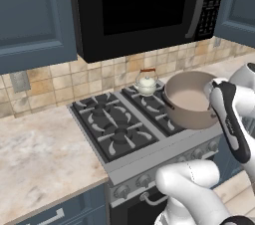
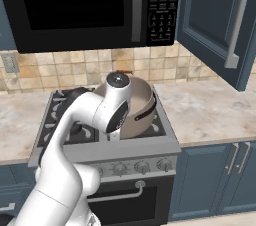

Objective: Pick the kettle from the cabinet and place it on a stove burner. Then pick the pot from the counter and place it on another stove burner. Finally, turn both burners on.

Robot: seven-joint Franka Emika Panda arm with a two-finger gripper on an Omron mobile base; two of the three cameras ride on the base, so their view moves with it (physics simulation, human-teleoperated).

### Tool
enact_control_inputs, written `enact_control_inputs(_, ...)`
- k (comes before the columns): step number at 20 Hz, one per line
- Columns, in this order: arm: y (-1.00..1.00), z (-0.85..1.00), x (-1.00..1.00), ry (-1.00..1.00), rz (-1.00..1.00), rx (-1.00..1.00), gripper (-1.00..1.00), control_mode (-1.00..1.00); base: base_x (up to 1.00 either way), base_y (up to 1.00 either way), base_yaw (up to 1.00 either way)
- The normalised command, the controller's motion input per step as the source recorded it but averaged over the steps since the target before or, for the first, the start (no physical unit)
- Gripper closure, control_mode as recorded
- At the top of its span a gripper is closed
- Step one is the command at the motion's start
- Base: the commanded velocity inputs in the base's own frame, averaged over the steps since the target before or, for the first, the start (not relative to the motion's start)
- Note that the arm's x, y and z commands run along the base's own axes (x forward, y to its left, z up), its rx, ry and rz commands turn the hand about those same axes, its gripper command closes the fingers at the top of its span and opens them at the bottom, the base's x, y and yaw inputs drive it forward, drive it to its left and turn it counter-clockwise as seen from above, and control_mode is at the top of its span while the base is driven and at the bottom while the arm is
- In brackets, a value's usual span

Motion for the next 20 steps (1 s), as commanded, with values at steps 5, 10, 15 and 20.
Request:
enact_control_inputs(5, 0.0, -0.16, 0.19, 0.01, 0.0, 0.0, 1.0, -1.0, 0.0, 0.0, 0.0)
enact_control_inputs(10, 0.0, -0.16, 0.18, 0.0, 0.0, 0.0, 1.0, -1.0, 0.0, 0.0, 0.0)
enact_control_inputs(15, 0.0, -0.16, 0.21, 0.0, 0.0, 0.0, 1.0, -1.0, 0.0, 0.0, 0.0)
enact_control_inputs(20, 0.0, -0.14, 0.23, 0.0, 0.0, 0.0, 1.0, -1.0, 0.0, 0.0, 0.0)
